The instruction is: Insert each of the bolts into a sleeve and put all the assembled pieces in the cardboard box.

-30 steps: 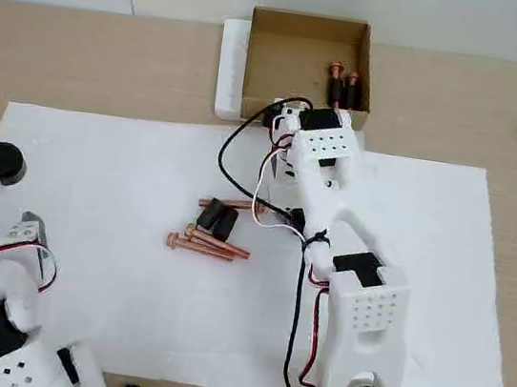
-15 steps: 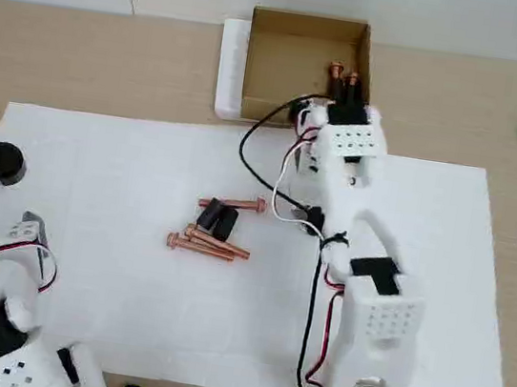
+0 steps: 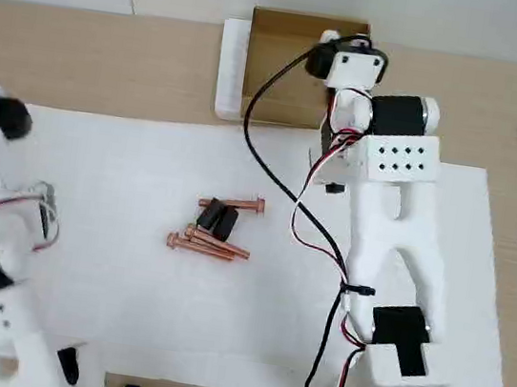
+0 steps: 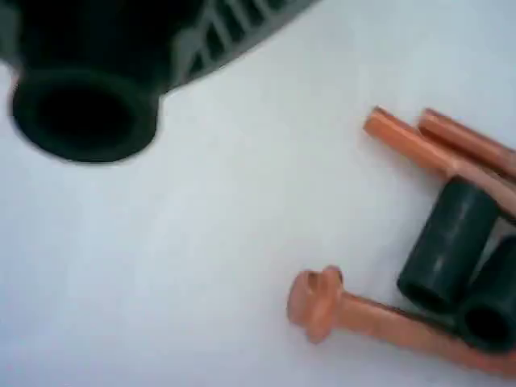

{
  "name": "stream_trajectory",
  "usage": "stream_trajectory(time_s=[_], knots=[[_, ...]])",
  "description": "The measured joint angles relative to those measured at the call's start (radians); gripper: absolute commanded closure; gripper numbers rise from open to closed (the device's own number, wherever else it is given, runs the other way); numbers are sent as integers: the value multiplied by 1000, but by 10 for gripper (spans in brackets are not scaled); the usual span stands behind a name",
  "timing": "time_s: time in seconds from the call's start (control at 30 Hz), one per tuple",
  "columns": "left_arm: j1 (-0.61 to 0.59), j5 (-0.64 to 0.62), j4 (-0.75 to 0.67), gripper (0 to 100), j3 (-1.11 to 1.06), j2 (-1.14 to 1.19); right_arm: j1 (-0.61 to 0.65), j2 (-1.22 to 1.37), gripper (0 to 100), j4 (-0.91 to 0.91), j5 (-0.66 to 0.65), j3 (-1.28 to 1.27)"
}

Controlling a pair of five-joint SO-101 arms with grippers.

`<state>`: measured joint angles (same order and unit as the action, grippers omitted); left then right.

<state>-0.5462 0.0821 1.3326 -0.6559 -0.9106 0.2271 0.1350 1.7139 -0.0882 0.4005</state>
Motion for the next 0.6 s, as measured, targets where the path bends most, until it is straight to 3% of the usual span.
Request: stream_trajectory(time_s=[0.13, 0.23, 0.37, 0.6], knots=[[38, -77, 87, 848, 198, 227, -6, 0, 996, 0, -40, 0], [121, -210, 199, 849, 345, 381, -23, 0, 996, 0, -44, 0], [288, -430, 331, 852, 512, 540, -34, 0, 996, 0, -48, 0], [623, -542, 393, 849, 523, 624, -34, 0, 996, 0, -48, 0]])
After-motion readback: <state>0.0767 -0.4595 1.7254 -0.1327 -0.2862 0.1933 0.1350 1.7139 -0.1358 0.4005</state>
